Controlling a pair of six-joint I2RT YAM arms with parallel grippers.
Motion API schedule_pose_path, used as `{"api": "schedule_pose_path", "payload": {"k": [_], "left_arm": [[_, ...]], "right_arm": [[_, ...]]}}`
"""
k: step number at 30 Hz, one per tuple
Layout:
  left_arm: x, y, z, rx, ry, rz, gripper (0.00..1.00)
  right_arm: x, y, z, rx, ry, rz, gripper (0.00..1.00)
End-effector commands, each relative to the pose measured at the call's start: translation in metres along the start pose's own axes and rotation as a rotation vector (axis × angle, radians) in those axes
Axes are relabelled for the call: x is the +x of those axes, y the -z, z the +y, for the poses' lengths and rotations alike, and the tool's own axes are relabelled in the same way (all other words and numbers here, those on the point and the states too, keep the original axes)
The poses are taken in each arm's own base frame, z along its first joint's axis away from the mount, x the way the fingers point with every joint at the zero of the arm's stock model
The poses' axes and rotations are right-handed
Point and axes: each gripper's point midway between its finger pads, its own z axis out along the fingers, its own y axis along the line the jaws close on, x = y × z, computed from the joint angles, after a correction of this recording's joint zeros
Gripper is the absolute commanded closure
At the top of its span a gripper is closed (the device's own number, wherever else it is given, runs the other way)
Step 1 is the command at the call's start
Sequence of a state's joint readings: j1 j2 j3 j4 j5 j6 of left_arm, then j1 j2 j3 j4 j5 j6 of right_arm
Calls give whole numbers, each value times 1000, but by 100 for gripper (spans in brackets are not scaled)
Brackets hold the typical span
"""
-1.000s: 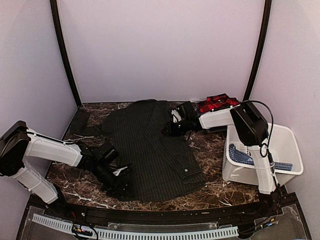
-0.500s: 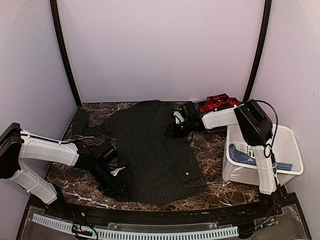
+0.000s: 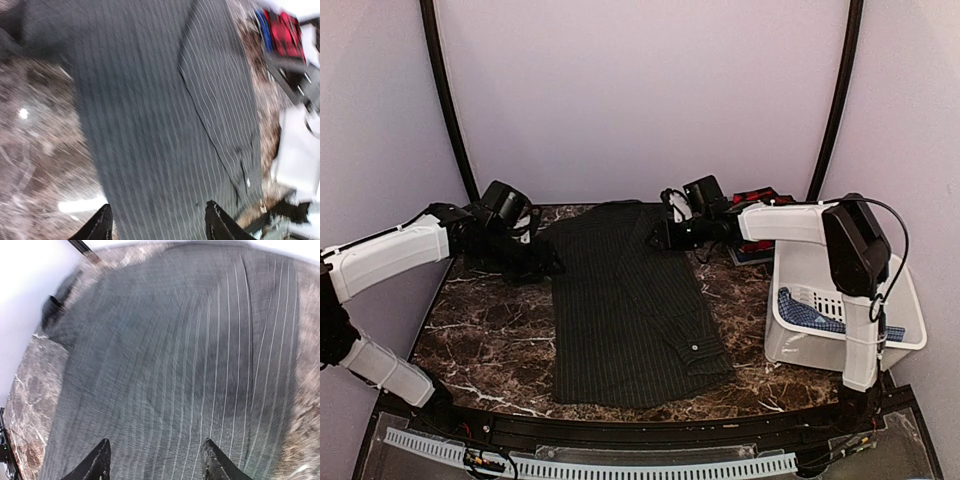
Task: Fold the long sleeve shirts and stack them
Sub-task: Adjust the sleeve of the 1/3-folded shirt.
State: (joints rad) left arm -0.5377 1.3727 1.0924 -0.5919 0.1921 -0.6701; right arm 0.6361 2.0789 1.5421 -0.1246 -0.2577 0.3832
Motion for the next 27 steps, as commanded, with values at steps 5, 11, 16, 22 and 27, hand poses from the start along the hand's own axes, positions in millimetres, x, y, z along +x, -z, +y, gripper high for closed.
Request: {"api": "schedule_pose_path", "payload": {"k": [5, 11, 16, 22, 27], "left_arm": [[-129, 32, 102, -364, 143, -442, 35], [-187, 31, 173, -488, 288, -554, 34], [-219, 34, 213, -593, 347, -584, 33], [-235, 9, 246, -596, 417, -531, 33], [-247, -11, 250, -577, 432, -491, 31]], "right_arm": [[-75, 73, 42, -17, 105, -231, 28], [-98, 110, 49, -14, 116, -302, 1], [-111, 144, 35, -8, 3, -363, 1], [-97, 163, 29, -223, -133, -390, 1], [-83, 168, 19, -285, -162, -355, 1]]}}
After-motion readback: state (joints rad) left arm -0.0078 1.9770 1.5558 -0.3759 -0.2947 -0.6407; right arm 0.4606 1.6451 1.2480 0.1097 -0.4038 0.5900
